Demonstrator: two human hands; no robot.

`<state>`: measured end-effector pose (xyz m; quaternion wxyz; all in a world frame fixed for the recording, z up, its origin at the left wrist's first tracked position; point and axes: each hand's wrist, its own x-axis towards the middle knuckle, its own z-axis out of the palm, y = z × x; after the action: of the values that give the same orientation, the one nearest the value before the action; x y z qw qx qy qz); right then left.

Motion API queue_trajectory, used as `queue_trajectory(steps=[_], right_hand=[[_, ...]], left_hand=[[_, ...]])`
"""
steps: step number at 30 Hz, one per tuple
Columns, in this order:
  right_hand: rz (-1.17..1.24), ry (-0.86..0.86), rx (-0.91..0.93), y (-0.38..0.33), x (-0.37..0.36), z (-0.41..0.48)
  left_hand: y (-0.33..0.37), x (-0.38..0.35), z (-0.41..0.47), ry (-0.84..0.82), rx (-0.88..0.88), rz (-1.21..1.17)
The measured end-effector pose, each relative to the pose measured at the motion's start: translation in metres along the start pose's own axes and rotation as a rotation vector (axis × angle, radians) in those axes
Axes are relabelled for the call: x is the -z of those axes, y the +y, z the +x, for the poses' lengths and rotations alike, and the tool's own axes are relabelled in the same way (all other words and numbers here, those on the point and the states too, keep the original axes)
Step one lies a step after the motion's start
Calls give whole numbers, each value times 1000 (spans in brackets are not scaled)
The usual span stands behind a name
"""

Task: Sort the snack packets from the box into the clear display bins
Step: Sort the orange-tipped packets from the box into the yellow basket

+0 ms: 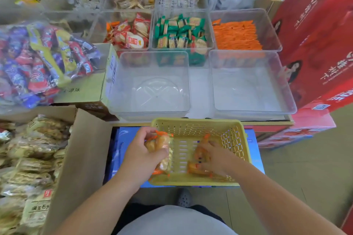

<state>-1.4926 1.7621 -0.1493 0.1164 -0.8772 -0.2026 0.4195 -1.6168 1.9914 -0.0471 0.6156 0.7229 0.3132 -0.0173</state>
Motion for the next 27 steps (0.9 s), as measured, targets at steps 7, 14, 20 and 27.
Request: queue_trajectory(steps=[7,14,20,27], right_hand=[[31,157,60,11,10,-43],[134,216,90,0,6,-62],[146,278,245,-54,3,-48],[156,318,503,-185,-15,-27]], left_hand=[[-15,-66,48,-219,-249,719],[-38,-78,68,-462,-71,1132],[-9,-21,18,-430,-383,874],[-22,144,-60,251,-427,828]])
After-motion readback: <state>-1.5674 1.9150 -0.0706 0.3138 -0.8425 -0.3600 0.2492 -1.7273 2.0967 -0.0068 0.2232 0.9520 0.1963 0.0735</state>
